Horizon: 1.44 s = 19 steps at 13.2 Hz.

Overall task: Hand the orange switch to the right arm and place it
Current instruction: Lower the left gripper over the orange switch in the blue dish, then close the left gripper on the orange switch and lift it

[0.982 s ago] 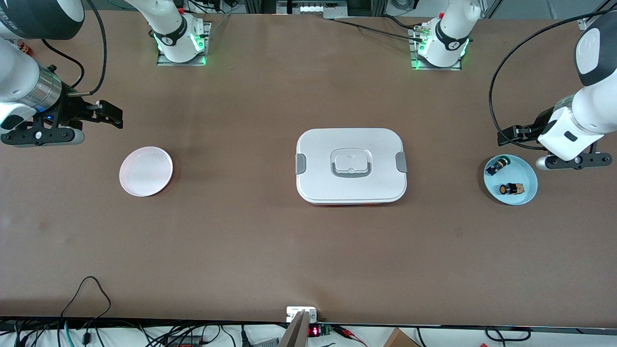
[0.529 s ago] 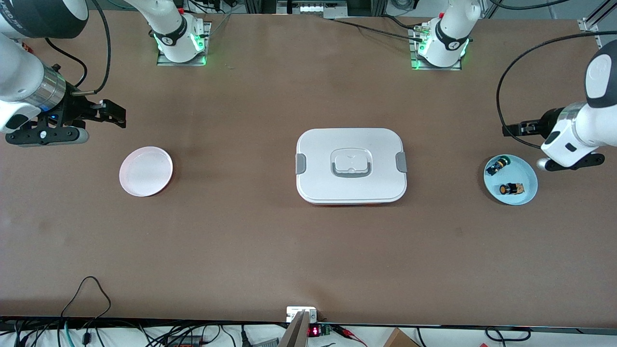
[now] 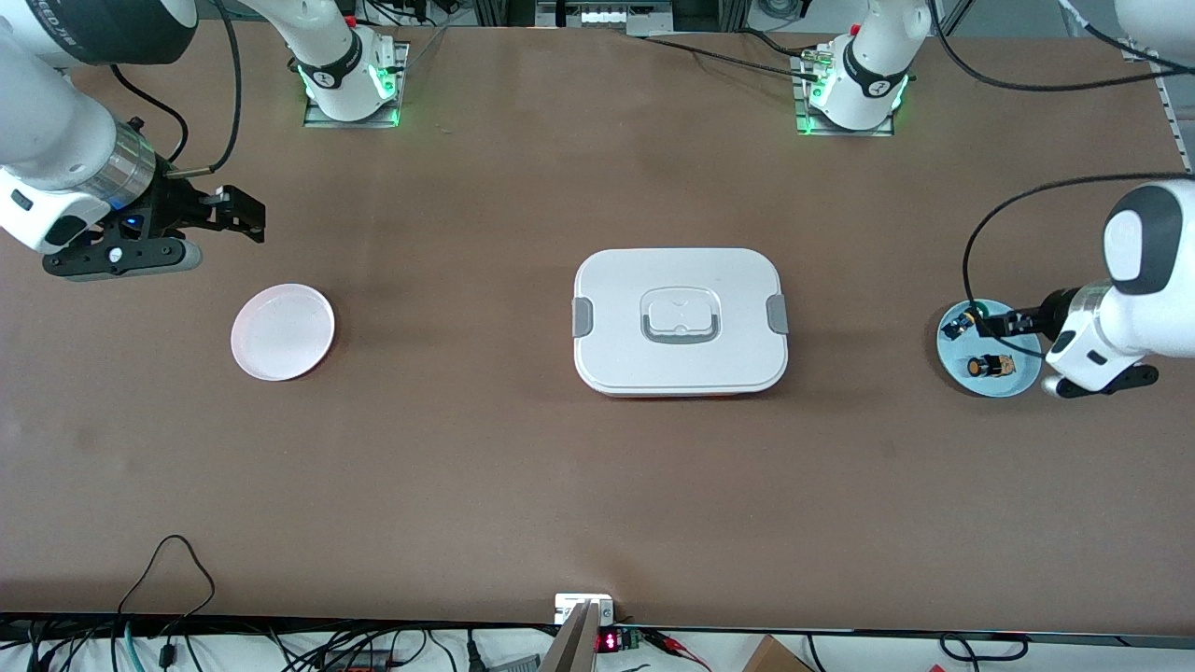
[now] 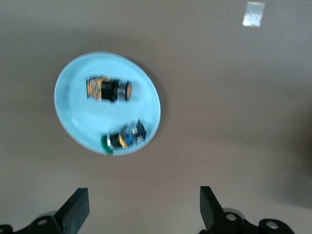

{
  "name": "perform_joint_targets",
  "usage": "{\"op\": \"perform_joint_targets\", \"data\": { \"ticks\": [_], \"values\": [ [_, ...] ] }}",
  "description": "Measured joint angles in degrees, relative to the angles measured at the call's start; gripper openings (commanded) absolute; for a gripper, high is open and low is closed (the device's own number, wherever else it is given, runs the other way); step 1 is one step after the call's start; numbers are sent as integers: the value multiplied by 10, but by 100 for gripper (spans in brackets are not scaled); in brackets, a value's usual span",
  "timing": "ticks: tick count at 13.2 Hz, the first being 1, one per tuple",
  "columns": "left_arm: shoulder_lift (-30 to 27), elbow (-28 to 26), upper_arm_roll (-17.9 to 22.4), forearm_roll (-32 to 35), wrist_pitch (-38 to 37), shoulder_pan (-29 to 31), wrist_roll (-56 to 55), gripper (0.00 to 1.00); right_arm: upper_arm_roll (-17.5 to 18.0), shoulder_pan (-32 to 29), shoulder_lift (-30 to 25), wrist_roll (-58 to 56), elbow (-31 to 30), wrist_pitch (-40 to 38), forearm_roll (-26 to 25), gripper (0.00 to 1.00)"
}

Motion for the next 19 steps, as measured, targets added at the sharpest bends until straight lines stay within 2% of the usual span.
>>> {"op": "perform_joint_targets", "data": {
  "ticks": [5,7,13,16,19],
  "values": [
    [76,-4,0,0,109,42,81,100,0,1,0,0,0,-1,-3,100],
    [91,-4,0,0,126,57,97,100,0,1,0,0,0,-2,-3,100],
    [116,-10,0,0,174,61,135,98,0,18,0,-1,0,-15,-3,100],
    [117,-41,0,0,243,71,153,98,1,29,0,0,0,-21,-3,100],
    [119,-62,0,0,273,79,161,97,0,29,0,0,0,-38,-3,100]
  ]
}}
